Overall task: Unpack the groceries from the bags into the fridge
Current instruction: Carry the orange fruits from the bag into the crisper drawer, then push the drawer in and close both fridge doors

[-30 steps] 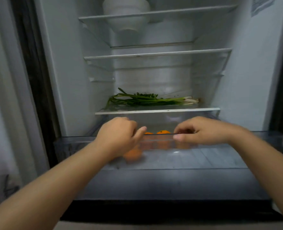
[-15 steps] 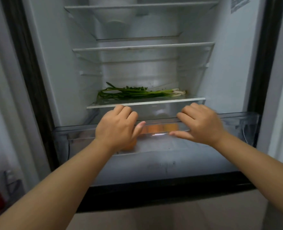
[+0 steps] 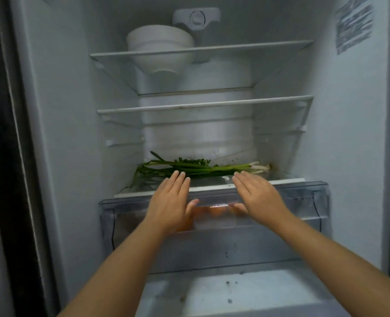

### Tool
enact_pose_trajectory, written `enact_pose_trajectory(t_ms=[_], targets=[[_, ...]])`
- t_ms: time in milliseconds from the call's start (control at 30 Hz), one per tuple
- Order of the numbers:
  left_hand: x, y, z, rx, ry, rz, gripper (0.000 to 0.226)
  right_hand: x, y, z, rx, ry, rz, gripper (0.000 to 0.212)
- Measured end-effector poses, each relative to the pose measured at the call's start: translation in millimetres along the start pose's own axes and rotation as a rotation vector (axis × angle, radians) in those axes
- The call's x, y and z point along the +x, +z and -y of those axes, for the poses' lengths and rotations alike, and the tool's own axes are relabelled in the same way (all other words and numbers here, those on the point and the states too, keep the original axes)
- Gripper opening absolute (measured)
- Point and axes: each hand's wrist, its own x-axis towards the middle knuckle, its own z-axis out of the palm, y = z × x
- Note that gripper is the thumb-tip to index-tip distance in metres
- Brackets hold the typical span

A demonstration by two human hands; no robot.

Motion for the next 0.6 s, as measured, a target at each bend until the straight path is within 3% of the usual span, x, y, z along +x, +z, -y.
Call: enact_pose_trajectory(t_ms=[100,200,333,500,600], targets=[[10.6,24.4,0.8,0.002,-0.023,0.023,0.073,2.6,29.0,3.8,0.044,0.064,0.083,0.059],[17.4,46.2,5.7,0.080,-0.016,0.003,0.059,4.8,41.5,6.0,0.047,0.085,0.064,0.057],[17.7,45.1,5.9,0.035,-0.029,-0.037,0.058,4.4,39.5,6.3,0.124,0.103,0.167,0.058],[3.8,16.1,-15.7,0.008,-0.147,0.166,0.054,-1.5,-4.7,10.4,0.154,0.214,0.480,0.071],[-25.7,-7.9,-49.1,-0.025,-0.105,0.151,0.056,-31.5,-58.8,12.1,0.234,0.290,0.485,0.060]])
